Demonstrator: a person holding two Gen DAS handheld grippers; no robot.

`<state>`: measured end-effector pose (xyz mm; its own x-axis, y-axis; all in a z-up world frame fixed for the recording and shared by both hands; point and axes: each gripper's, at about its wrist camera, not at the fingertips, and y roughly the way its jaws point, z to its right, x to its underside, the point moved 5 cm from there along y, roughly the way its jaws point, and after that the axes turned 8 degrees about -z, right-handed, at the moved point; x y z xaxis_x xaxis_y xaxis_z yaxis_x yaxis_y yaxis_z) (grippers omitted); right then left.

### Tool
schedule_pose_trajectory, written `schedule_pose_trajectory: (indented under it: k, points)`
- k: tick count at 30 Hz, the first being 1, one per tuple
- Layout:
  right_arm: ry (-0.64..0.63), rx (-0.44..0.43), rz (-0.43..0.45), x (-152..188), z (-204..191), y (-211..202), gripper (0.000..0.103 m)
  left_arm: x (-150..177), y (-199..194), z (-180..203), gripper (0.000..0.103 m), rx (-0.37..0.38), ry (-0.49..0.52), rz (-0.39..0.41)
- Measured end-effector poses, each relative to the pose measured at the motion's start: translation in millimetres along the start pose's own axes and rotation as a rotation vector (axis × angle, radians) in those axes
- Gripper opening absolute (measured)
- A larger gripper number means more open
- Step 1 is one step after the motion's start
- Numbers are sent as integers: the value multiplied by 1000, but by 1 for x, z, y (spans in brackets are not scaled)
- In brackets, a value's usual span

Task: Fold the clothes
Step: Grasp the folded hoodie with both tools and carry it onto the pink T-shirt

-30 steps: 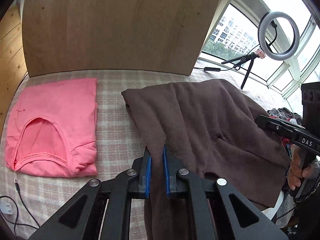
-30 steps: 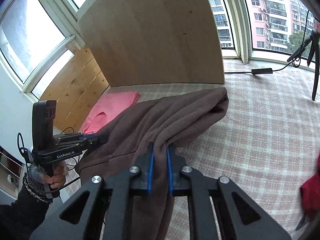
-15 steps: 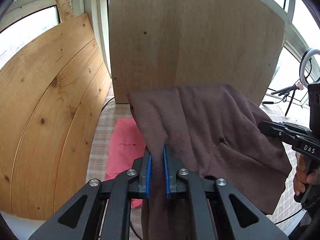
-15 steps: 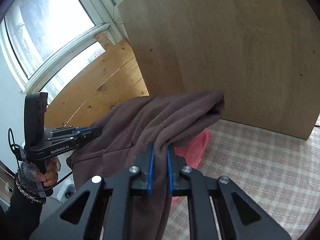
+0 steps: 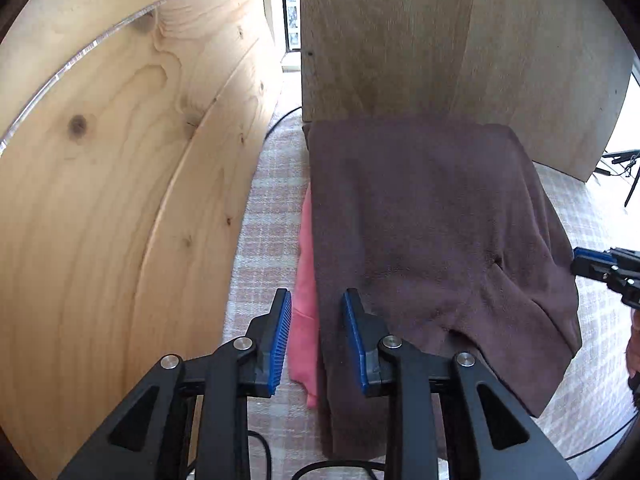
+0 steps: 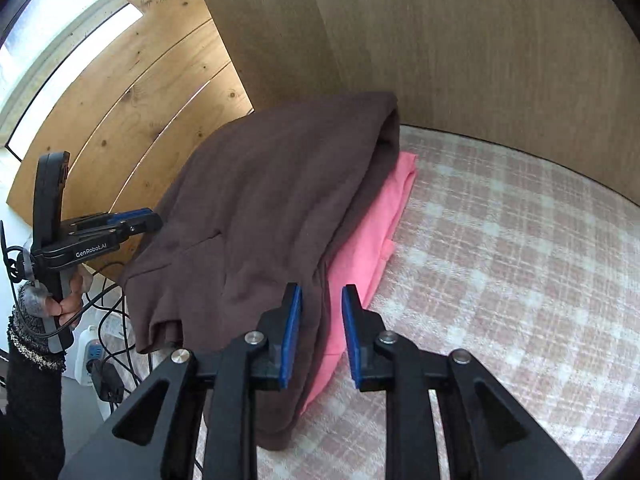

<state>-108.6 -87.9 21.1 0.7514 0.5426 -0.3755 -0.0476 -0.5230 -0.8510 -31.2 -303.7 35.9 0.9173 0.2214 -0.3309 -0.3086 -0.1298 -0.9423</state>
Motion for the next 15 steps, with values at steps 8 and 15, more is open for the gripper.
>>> schedule_pose_trajectory:
  k: [8, 15]
  points:
    - [-214, 61, 118, -62, -43, -18, 21, 12, -37, 15, 25, 123, 21, 67]
    - [-229, 179, -17, -86, -20, 70, 21, 58, 10, 38, 26, 72, 82, -102]
